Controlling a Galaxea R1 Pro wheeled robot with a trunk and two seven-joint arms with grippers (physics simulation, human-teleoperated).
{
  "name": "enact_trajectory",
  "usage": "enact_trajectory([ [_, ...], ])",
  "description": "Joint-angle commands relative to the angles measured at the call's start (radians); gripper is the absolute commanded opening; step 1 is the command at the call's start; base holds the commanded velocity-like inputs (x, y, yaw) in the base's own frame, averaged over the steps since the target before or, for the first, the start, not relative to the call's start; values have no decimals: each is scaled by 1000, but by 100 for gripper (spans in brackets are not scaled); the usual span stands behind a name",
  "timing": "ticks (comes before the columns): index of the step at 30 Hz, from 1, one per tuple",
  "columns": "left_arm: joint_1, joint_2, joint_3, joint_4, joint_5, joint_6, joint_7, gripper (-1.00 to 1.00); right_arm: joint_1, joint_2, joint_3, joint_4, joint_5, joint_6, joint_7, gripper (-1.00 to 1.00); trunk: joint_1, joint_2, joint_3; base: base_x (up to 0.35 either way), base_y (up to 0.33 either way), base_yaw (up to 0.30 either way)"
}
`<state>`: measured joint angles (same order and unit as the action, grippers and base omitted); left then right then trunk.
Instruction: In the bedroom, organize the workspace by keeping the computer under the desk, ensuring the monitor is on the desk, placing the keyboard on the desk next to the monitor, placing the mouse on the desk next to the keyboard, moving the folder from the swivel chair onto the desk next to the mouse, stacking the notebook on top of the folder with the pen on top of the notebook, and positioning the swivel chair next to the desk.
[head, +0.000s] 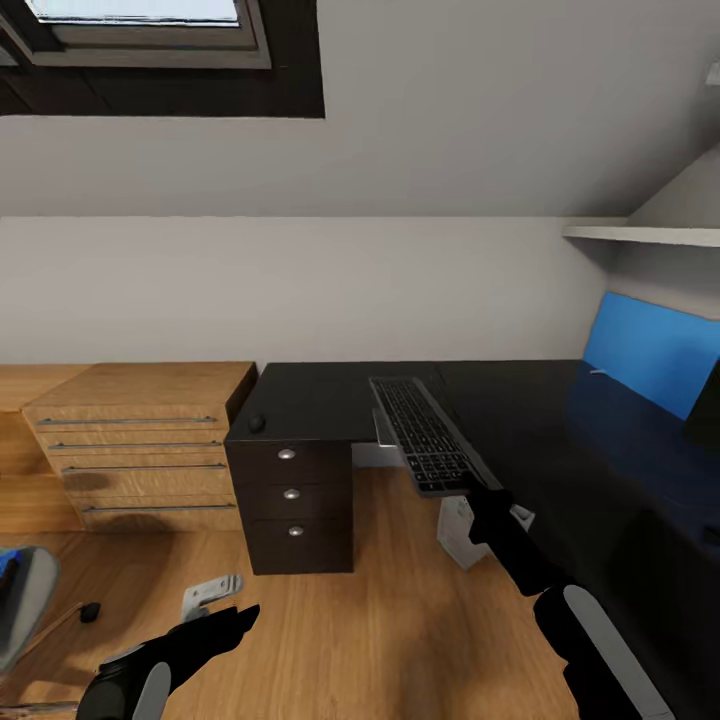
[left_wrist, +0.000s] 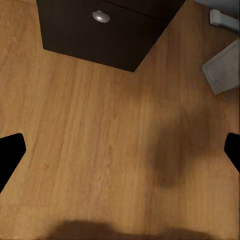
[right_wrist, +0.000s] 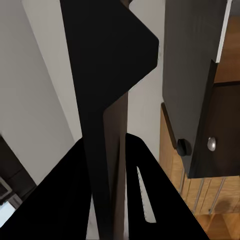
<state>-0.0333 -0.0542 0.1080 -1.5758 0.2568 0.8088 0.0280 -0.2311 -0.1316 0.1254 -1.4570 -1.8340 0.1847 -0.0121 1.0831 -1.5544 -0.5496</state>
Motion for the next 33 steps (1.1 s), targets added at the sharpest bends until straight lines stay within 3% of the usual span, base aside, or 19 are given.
enact_trajectory([
  [1,-1,-1,2,-1,8,6,3,100,-1,-1,-6,0,-13,5,0,-100,-5,7,2,-296,-184,0],
  [16,-1,-1,3,0,10,6,2,100,-1,-2,-30,10,-19,13,-2,-100,-62,112,49,-332,-47,0],
  [21,-1,-1,28,0,27,6,0,100,-1,-2,-34,10,-19,13,-2,-100,-81,147,65,-344,-1,0],
  [26,0,-2,30,0,31,6,0,100,-1,-2,-35,9,-19,11,-1,-100,-100,182,81,-344,-1,0],
  [33,0,-4,29,0,29,6,9,100,-1,-3,-65,9,-17,12,-3,-100,-127,231,102,-331,-183,0],
])
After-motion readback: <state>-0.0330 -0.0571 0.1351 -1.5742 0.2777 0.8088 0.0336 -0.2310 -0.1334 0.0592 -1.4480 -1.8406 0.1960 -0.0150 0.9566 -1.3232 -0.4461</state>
